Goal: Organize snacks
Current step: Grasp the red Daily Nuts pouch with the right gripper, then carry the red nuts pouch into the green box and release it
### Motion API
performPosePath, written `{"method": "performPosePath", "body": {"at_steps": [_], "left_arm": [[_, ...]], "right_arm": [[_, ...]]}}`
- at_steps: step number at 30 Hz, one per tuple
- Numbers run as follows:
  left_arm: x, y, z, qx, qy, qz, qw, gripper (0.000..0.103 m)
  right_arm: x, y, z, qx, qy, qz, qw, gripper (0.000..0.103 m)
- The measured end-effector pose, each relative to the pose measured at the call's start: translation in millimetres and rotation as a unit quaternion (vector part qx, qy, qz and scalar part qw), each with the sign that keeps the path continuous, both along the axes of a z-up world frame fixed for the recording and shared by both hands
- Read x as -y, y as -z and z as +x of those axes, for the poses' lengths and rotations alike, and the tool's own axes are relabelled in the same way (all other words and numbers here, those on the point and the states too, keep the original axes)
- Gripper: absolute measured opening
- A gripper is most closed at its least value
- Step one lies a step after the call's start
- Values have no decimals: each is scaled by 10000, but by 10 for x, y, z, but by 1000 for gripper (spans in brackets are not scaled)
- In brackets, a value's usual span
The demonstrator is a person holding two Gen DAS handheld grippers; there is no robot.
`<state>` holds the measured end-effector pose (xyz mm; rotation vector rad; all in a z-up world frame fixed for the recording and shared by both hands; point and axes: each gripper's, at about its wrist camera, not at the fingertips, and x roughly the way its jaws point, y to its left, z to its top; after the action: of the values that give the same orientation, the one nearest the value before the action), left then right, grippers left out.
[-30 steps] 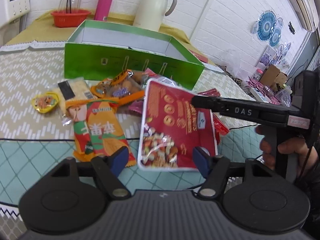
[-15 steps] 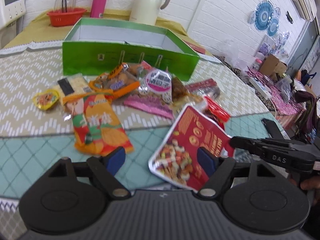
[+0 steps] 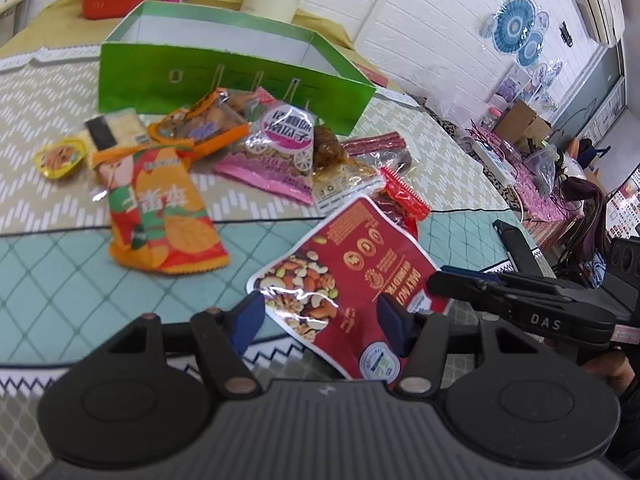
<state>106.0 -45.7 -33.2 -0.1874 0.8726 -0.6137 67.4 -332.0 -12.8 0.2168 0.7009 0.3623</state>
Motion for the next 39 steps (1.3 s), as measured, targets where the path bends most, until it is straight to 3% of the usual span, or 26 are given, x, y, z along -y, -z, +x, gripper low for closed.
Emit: {"method": "performPosePath", "body": {"at_steps": [4, 5, 6, 7, 8, 10, 15, 17, 18, 19, 20, 22, 26, 30, 33, 37, 38, 39], "left_arm": [[72, 8, 7, 225, 7, 167, 9996, 55], [107, 9, -12, 353, -32, 314, 9989, 42], [133, 11, -27, 463, -38, 453, 9979, 38], [144, 8, -41, 512, 0, 429, 9978, 26], [149, 12, -42, 443, 82, 270, 9986, 1], [185, 7, -48, 329, 170, 95, 9993, 0], [87, -15, -42, 61, -55, -37, 10000, 0], [-38, -27, -67, -58, -184, -85, 9998, 0], [-90, -31, -80, -142, -223, -91, 9996, 7], [-140, -36, -93, -225, -259, -134, 9993, 22], [-179, -42, -107, -324, -245, -220, 9989, 31], [-190, -48, -127, -485, -100, -325, 9982, 31], [-84, -1, -160, -644, 186, -210, 9975, 33], [7, 14, -133, -474, 265, -186, 9984, 34], [63, 14, -45, -379, 266, -145, 9988, 34], [151, 12, 58, -251, 310, -64, 9992, 34], [190, 7, 68, -165, 335, 28, 9993, 27], [227, 3, 66, -57, 311, 184, 9993, 18]], "right_arm": [[-28, 7, -8, 51, 44, -36, 10000, 36], [-41, 9, -7, 77, 50, -76, 9999, 33], [-54, 13, -5, 114, 67, -148, 9998, 28], [-60, 20, -5, 137, 96, -155, 9997, 25], [-53, 26, 2, 126, 152, -98, 9998, 24], [-42, 10, 7, 140, 248, -44, 9996, 10], [-29, -72, -24, 225, 132, -89, 9996, 9], [-35, -55, 2, 126, -10, -228, 9997, 18], [-44, -40, 21, 68, -117, -287, 9995, 29], [-47, -29, 42, 42, -172, -295, 9994, 35], [-51, -24, 72, 40, -207, -267, 9994, 36], [-66, -15, 171, 51, -320, -181, 9993, 42], [-60, 32, 381, 11, -394, 73, 9992, 41], [-49, 26, 307, -42, -533, 77, 9985, 32], [-16, 11, 147, 21, -492, -94, 9987, 32], [68, 22, 62, -44, -342, 84, 9994, 32], [80, 32, 74, -49, -297, 161, 9994, 30], [79, 39, 92, -46, -243, 180, 9995, 21]]}}
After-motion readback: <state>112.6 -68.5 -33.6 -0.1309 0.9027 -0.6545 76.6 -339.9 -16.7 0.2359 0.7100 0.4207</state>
